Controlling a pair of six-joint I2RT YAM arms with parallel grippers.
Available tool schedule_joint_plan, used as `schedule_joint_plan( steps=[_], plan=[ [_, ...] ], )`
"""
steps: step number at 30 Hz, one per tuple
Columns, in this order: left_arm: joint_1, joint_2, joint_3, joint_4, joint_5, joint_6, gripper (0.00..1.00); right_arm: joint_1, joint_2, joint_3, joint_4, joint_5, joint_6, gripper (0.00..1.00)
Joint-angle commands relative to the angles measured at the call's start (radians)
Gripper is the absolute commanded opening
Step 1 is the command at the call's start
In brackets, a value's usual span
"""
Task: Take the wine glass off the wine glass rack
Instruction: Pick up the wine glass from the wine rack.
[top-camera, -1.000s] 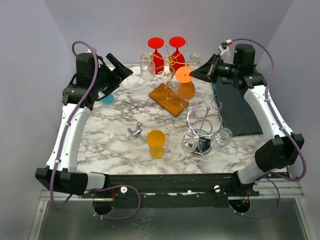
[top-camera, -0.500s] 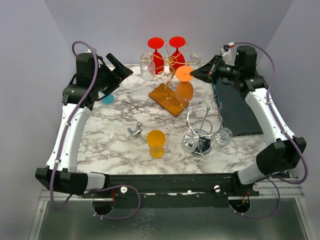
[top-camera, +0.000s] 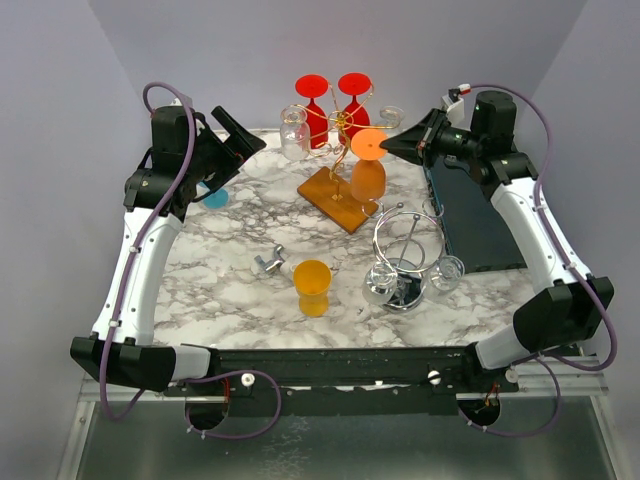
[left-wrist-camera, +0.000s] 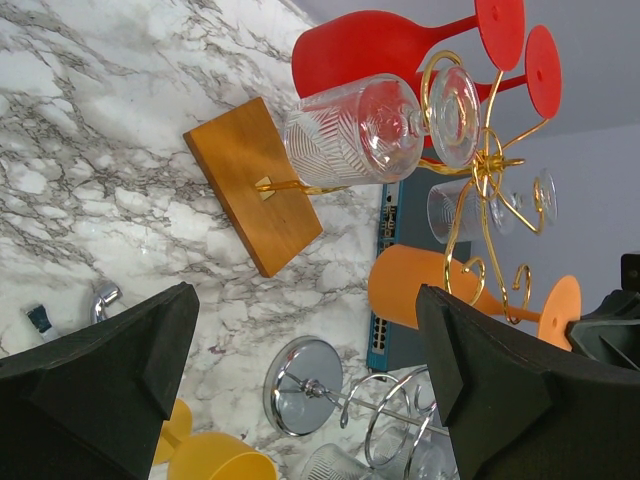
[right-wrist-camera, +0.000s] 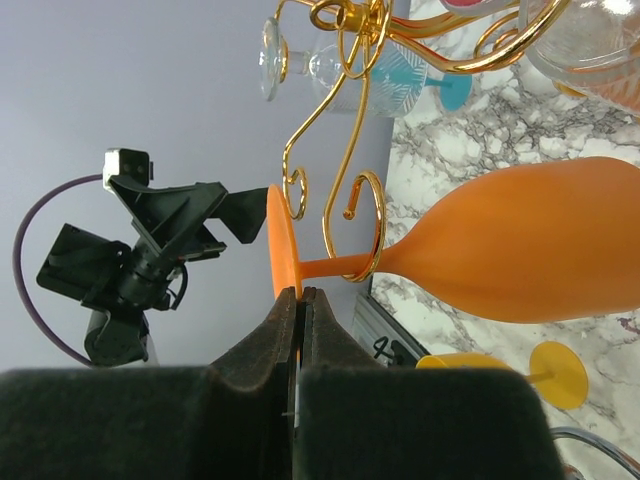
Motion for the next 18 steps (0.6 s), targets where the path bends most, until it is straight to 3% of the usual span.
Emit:
schedule_joint_plan(
  steps=[1, 18],
  plan=[
    [0.005, -0.025, 0.008, 0.013, 0.005, -0.005, 0.99, 0.008, 0.018, 0.025, 0.041, -0.04, 0.012, 0.01],
    [0.005, -0.021, 0.013, 0.013, 0.005, 0.002, 0.99, 0.042, 0.092, 0.083, 0.082, 0.011, 0.041, 0.0]
  ],
)
